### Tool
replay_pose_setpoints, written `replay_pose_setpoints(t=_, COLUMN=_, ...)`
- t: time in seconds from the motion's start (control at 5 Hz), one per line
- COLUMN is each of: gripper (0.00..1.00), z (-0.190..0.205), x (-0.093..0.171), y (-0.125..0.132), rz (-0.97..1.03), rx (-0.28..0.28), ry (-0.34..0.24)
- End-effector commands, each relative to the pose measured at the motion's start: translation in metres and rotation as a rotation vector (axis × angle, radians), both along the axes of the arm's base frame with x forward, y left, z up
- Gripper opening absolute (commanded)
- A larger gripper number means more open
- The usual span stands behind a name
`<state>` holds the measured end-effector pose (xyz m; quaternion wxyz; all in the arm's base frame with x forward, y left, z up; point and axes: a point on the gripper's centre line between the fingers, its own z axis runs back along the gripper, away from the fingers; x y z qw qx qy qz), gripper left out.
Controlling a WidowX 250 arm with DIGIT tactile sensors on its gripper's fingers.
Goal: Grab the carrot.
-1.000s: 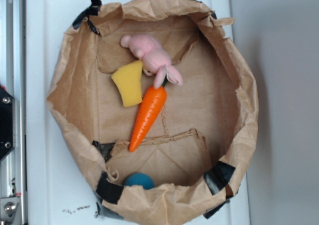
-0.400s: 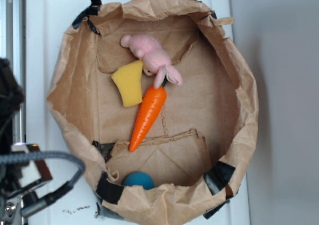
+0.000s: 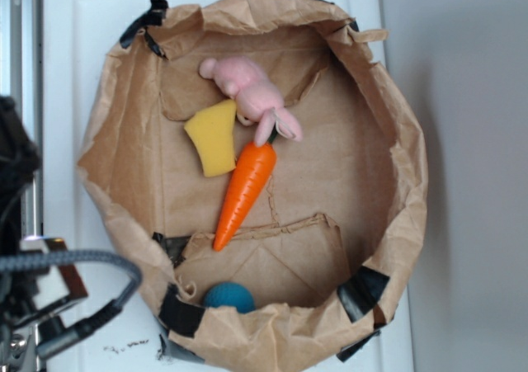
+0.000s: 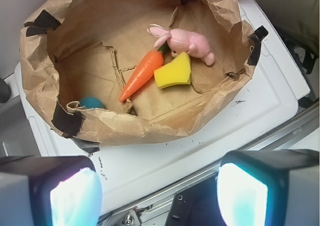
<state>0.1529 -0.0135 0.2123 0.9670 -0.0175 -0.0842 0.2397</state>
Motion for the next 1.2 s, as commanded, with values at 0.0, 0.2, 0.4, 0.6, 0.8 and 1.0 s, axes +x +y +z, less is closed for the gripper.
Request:
replay_pose_setpoints(t=0.0, gripper=1.00, z=-0.029, x=0.019, y=-0.014, rz=0.311, rx=-0.052, ry=-0.065)
replay_pose_setpoints(t=0.2, gripper=1.00, z=-0.062, x=0.026, y=-0.011, rz=0.411, rx=-0.042, ry=-0.094)
replay_pose_setpoints(t=0.4, gripper=1.00, z=-0.087, x=0.075, y=0.005, rz=0.450, rx=-0.023, ry=-0.033)
replay_pose_setpoints(t=0.6, gripper=1.00, z=-0.087, x=0.075, y=0.005, rz=0.450, rx=-0.023, ry=-0.033)
replay_pose_setpoints(t=0.8, gripper=1.00, z=-0.087, x=0.075, y=0.005, rz=0.450, rx=-0.023, ry=-0.033)
replay_pose_setpoints(t=1.0, gripper=1.00, z=-0.087, x=0.075, y=0.005, rz=0.450, rx=-0.023, ry=-0.033)
